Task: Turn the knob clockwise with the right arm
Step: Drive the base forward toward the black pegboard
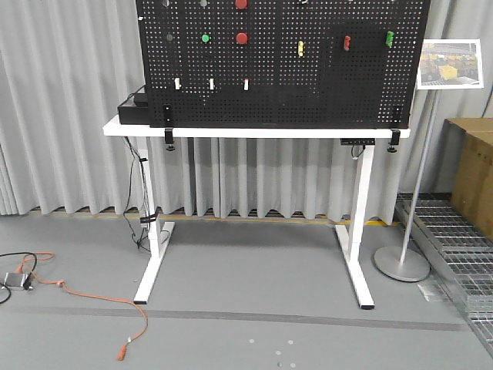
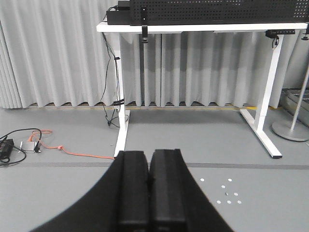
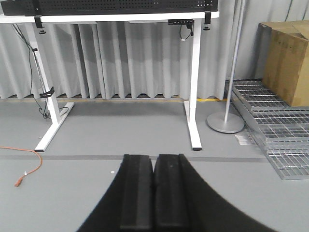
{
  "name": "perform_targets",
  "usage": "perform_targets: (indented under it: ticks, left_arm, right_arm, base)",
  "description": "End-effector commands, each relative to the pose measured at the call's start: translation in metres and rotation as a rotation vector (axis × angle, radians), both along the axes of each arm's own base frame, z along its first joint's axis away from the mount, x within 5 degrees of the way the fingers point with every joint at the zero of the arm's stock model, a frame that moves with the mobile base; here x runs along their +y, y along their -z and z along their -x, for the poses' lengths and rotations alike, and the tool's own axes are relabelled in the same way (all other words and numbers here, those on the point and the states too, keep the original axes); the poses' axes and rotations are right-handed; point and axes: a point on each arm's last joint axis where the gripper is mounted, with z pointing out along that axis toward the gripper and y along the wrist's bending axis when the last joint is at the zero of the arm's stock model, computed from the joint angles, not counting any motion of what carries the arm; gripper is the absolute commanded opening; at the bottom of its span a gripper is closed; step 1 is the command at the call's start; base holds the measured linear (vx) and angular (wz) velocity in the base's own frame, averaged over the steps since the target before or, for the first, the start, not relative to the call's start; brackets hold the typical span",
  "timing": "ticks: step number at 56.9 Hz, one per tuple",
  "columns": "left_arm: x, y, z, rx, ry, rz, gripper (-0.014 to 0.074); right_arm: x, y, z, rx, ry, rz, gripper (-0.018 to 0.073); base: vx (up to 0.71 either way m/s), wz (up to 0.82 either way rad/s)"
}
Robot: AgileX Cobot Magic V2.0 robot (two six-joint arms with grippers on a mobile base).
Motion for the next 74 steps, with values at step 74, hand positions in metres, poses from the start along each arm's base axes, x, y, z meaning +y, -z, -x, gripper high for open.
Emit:
perform_targets:
  ticks: [74]
  left_arm:
    - [-0.0006, 0.0010, -0.0008, -0.064, 0.010, 0.008, -0.0006]
  right_arm:
    - [-0.0002, -0.0027, -0.0008, -0.072, 0.001, 0.009, -0.0008]
  base:
    - [0.18, -0.01]
